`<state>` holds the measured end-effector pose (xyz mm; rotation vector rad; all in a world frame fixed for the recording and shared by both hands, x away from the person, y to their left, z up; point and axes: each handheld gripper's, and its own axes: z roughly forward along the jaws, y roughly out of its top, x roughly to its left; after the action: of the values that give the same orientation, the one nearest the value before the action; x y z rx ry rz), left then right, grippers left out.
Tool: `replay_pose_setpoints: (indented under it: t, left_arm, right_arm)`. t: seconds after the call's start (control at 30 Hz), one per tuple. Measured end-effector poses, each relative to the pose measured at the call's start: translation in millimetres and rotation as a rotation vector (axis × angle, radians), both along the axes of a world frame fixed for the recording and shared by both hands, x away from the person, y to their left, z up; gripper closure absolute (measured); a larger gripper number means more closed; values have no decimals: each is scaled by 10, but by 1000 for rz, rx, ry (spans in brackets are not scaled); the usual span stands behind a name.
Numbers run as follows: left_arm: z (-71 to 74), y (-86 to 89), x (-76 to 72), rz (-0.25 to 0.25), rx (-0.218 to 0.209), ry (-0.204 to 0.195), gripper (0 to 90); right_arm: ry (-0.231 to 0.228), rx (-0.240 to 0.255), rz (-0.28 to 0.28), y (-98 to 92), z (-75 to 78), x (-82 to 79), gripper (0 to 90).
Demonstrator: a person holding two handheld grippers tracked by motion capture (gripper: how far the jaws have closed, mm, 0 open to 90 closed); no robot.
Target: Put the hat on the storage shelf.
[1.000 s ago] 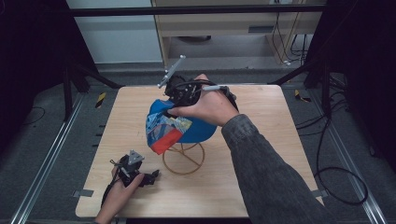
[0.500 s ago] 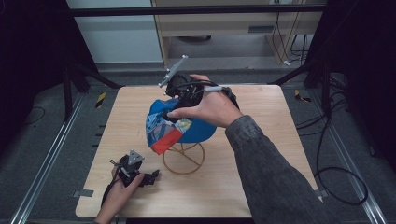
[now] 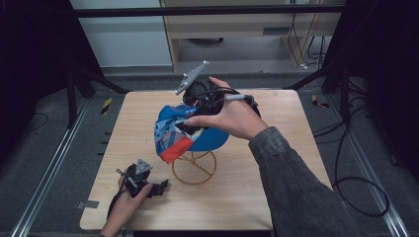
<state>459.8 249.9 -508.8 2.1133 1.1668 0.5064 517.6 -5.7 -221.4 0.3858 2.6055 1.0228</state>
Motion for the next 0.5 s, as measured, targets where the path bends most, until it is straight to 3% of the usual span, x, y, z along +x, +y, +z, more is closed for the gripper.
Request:
replay_pose_setpoints:
  t: [0.5]
  left_arm:
    - [0, 1, 1, 0, 2, -3, 0]
  right_arm:
    - [-14, 22, -32, -168, 61, -55, 62]
